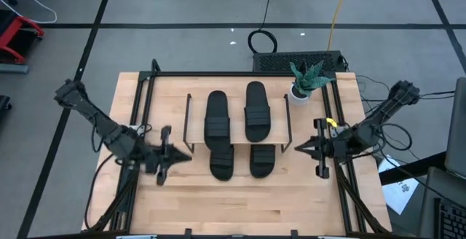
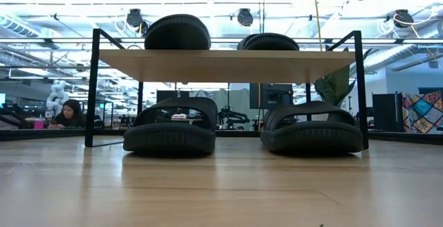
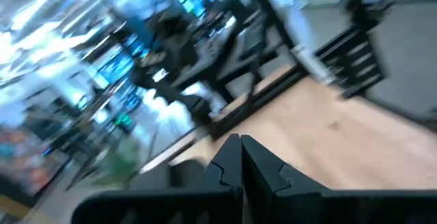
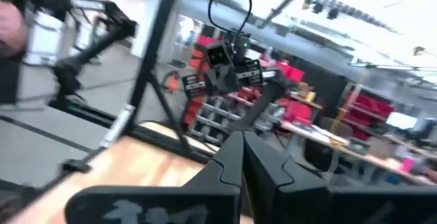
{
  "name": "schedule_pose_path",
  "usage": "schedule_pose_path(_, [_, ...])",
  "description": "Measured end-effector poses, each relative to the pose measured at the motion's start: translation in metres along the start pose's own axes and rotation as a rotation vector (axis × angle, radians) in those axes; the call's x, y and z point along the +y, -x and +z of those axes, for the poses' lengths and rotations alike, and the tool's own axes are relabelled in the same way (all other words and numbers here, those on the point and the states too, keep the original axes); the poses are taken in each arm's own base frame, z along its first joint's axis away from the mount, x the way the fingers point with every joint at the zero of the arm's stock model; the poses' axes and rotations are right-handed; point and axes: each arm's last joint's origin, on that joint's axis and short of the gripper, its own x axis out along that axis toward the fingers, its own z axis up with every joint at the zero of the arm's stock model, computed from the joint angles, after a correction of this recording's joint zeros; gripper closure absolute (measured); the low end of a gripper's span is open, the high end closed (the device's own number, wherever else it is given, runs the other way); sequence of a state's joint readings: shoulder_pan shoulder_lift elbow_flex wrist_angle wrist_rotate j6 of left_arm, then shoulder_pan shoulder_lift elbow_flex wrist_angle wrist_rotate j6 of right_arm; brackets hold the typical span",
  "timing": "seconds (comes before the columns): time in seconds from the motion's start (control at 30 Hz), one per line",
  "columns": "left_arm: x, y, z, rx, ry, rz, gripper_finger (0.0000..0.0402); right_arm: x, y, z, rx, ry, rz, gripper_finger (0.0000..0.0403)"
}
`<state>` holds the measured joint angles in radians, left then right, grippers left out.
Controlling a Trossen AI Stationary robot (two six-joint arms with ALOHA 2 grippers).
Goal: Pick and place slides into the shelf
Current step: Return to Home Position
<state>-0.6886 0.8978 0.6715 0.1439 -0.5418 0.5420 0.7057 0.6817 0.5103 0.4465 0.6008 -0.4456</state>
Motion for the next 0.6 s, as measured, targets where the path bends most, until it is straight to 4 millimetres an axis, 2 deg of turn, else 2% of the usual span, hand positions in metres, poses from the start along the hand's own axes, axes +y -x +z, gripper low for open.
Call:
schedule_pose_path(0.13, [0.03, -0.006, -0.001, 0.094, -0.011, 0.078, 0.0401, -0.019, -0.009, 0.017, 0.081, 0.069, -0.055, 0.0403])
schedule_pose_path(0.23, [0.052, 0.0, 0.005, 0.122, -0.025, 0.123, 0.0402, -0.038, -0.007, 0.035, 0.136, 0.092, -0.082, 0.0403])
schedule_pose_path(0.33, [0.069, 0.016, 0.013, 0.104, -0.019, 0.126, 0.0401, -0.056, 0.004, 0.053, 0.17, 0.072, -0.093, 0.0403])
schedule_pose_path(0.47, [0.085, 0.051, 0.018, 0.038, 0.019, 0.142, 0.0401, -0.078, 0.031, 0.07, 0.194, 0.014, -0.086, 0.0403])
schedule_pose_path(0.6, [0.083, 0.076, 0.001, -0.007, 0.057, 0.15, 0.0402, -0.083, 0.055, 0.061, 0.196, -0.037, 0.004, 0.0403])
